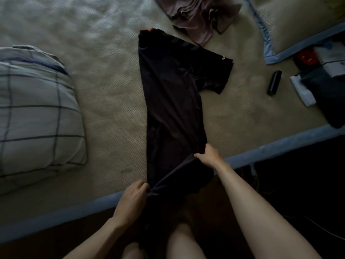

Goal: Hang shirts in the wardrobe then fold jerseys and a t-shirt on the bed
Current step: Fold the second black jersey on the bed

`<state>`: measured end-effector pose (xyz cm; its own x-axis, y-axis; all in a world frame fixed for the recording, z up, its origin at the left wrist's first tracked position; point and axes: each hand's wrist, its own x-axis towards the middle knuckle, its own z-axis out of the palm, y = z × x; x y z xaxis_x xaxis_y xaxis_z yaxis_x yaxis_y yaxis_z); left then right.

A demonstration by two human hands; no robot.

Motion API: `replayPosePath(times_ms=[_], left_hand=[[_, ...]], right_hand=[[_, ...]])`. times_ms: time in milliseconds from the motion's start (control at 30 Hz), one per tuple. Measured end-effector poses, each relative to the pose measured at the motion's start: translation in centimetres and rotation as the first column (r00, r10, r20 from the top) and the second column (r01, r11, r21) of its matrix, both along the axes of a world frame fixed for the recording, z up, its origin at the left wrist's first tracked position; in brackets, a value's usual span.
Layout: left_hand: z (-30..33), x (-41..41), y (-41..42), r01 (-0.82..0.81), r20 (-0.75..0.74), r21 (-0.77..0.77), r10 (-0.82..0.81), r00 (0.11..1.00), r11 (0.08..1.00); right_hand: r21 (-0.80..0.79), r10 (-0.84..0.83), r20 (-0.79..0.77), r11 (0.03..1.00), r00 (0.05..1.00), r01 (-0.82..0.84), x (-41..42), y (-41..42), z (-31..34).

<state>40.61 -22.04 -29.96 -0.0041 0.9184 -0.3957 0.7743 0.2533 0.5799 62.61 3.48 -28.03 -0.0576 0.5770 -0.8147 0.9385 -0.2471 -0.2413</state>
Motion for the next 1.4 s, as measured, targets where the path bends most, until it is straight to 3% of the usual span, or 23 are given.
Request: replayPosePath(times_ms=[133,200,300,467,567,700,867,1000,1133,1233,1300,1367,1400], left_hand=[[-0.7,-0.5,0.7,-0.005,0.006,-0.051,0.005,1.0,0.999],[0.5,0.0,0.4,-0.024,0.103,-0.097,0.034,0.994,0.995],[2.9,2.4,-1.4,-0.205,0.179,-0.079,0.217,0.96,0.975],[4.0,5.6,-3.6,-0.304,-0.072,-0.085,0.299,0.952,0.949],[4.2,6.0,-4.0,-0.255,-0.163,-0.157,0.23,0.959,0.954],[3.8,5.6,-4.3,-0.122,-0.164,-0.234,0.085,0.983,0.965],[3.2,5.3,-3.1,0.145,-0.084,-0.447,-0.203,0.976,0.883],[2.9,5.0,-0.6,0.206,-0.113,-0.506,-0.3,0.947,0.838],[3.1,3.9,5.6,0.188,-0.21,-0.408,-0.292,0.933,0.893],[3.6,3.0,12.7,0.125,-0.315,-0.189,-0.18,0.932,0.974],[3.4,2.2,17.9,0.121,-0.346,-0.044,-0.129,0.929,0.992],[2.6,1.2,23.1,0.129,-0.387,0.022,-0.11,0.916,0.991],[2.2,0.7,25.8,0.13,-0.397,0.014,-0.114,0.911,0.991]], right_hand=[[0.001,-0.007,0.017,1.0,1.0,0.007,1.4,-2.2,0.0],[0.033,-0.08,0.009,0.996,0.997,0.08,2.1,-2.9,0.1],[0.092,-0.197,-0.03,0.976,0.98,0.199,3.1,-3.5,-0.1],[0.127,-0.227,-0.077,0.963,0.971,0.236,3.5,-4.5,-0.8],[0.165,-0.204,-0.084,0.962,0.975,0.215,3.6,-4.9,-0.8],[-0.071,-0.23,-0.145,0.973,0.962,0.222,4.6,-4.7,-0.8],[-0.175,-0.045,-0.129,0.984,0.991,0.022,5.7,-4.1,-0.1],[-0.197,0.074,-0.05,0.977,0.996,-0.082,6.3,-3.5,0.2],[-0.215,0.339,0.155,0.928,0.928,-0.303,5.8,-2.0,0.4],[-0.178,0.458,0.261,0.888,0.85,-0.423,4.7,1.1,0.7],[-0.055,0.325,0.154,0.946,0.933,-0.32,3.6,4.3,0.0],[0.091,0.018,-0.054,0.996,0.998,-0.013,2.0,7.7,-1.2],[0.102,-0.173,-0.194,0.976,0.966,0.195,1.0,9.5,-1.7]])
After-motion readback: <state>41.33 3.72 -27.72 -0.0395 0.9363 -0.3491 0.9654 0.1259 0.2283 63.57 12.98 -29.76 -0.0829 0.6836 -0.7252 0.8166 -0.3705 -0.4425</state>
